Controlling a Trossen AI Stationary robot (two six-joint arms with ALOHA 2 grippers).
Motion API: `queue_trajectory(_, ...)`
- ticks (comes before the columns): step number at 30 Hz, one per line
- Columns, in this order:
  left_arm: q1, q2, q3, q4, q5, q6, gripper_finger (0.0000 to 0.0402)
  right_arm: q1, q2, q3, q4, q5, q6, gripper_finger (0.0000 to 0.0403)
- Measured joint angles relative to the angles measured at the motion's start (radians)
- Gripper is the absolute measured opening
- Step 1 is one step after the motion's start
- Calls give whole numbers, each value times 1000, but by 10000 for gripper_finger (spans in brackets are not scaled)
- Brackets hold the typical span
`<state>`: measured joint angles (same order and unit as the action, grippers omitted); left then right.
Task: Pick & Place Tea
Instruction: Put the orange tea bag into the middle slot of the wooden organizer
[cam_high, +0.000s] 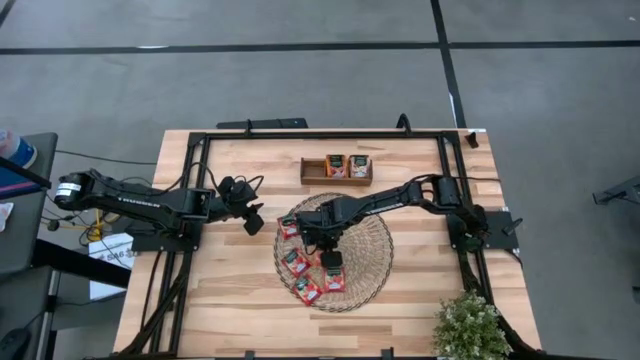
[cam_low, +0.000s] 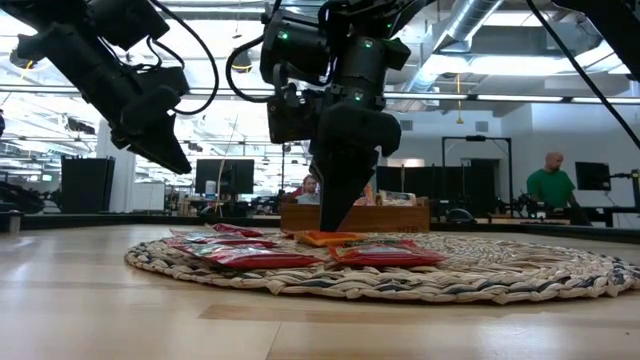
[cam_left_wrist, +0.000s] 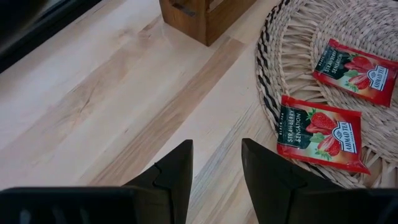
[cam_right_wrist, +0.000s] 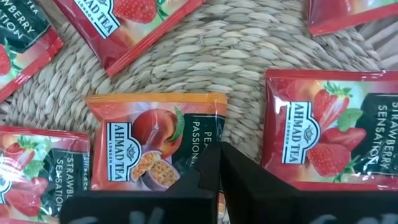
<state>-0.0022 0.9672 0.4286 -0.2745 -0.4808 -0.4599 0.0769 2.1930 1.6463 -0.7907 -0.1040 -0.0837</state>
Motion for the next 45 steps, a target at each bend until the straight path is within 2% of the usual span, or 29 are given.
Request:
queue_trajectory(9, 0, 0, 0, 0, 0, 0, 131, 0, -4, 6, -34, 14, -3, 0)
queue_trajectory(14, 0, 0, 0, 0, -1, 0, 131, 3, -15, 87, -129, 65, -22, 0)
queue_trajectory(19, 0, 0, 0, 0, -1, 0, 131, 16, -25, 227, -267, 157, -76, 0)
queue_trajectory(23, 0, 0, 0, 0, -1, 0, 131, 28, -26, 337, -386, 304, -138, 0)
queue_trajectory(26, 0, 0, 0, 0, -1, 1, 131, 19, -22, 400, -480, 374, -162, 0)
queue_trajectory(34, 0, 0, 0, 0, -1, 2, 131, -75, -23, 492, -615, 497, -197, 0)
queue_trajectory(45, 0, 0, 0, 0, 29, 3, 131, -274, -22, 530, -616, 486, -274, 0)
